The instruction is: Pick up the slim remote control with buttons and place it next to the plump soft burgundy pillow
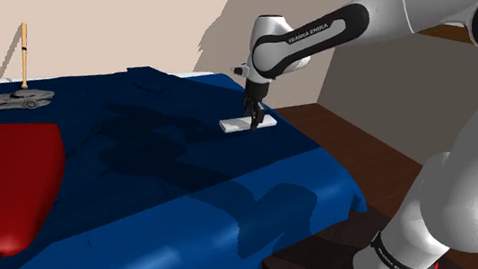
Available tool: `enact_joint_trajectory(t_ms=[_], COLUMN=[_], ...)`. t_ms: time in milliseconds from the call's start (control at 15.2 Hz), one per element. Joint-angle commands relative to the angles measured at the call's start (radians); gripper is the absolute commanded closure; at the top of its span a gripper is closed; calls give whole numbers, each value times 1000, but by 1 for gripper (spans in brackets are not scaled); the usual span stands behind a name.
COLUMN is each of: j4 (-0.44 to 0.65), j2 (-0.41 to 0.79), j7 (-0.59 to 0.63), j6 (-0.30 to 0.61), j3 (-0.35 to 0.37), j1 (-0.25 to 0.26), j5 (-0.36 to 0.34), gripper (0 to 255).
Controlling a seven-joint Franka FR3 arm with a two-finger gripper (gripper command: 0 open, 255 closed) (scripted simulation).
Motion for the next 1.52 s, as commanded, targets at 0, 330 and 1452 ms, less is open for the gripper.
enact_joint_trajectory(t_ms=[0,330,1452], j4=[18,59,198], j2=[-10,-35,-72], j7=[1,3,76], j6=[-29,-94,-270], j3=[0,1,41], j1=[0,1,35], j5=[-1,-4,-6], gripper=[255,255,255])
